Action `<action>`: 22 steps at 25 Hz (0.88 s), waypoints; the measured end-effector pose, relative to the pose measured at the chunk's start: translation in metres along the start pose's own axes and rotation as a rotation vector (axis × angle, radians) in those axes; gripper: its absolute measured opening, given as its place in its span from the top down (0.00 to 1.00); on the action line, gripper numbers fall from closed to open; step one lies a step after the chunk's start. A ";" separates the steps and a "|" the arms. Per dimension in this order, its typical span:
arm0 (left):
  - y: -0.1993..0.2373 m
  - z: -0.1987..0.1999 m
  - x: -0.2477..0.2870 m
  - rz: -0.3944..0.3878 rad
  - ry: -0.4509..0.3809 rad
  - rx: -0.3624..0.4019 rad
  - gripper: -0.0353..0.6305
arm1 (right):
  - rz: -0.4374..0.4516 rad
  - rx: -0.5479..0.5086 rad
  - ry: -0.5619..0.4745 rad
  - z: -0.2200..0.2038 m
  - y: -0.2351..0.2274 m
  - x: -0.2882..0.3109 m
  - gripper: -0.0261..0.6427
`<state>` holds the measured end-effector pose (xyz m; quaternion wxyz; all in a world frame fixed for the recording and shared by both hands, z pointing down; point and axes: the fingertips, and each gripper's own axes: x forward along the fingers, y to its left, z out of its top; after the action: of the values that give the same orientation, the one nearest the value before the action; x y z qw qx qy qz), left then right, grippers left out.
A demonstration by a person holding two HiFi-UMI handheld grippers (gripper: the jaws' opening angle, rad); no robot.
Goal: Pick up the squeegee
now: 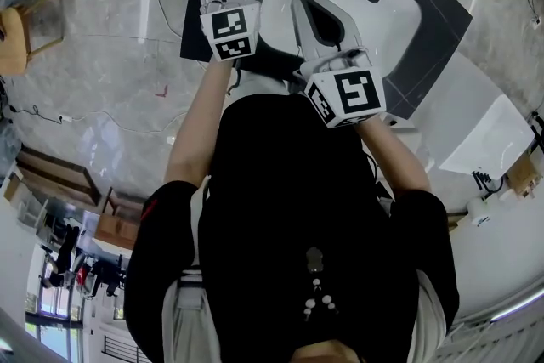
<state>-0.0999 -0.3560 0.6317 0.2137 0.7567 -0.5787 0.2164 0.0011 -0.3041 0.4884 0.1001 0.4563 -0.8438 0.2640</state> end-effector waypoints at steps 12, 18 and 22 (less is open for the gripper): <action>0.002 -0.039 0.049 0.015 0.161 -0.027 0.74 | -0.011 0.025 0.053 -0.016 -0.017 0.010 0.96; 0.001 -0.054 0.060 0.021 0.209 -0.045 0.73 | -0.027 0.024 0.062 -0.019 -0.028 0.014 0.96; 0.000 -0.056 0.065 0.030 0.222 -0.059 0.73 | -0.028 0.024 0.063 -0.018 -0.031 0.014 0.96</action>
<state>-0.0892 -0.3746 0.7147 0.2954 0.7126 -0.5689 0.2851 0.0174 -0.3182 0.5198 0.1250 0.4606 -0.8306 0.2869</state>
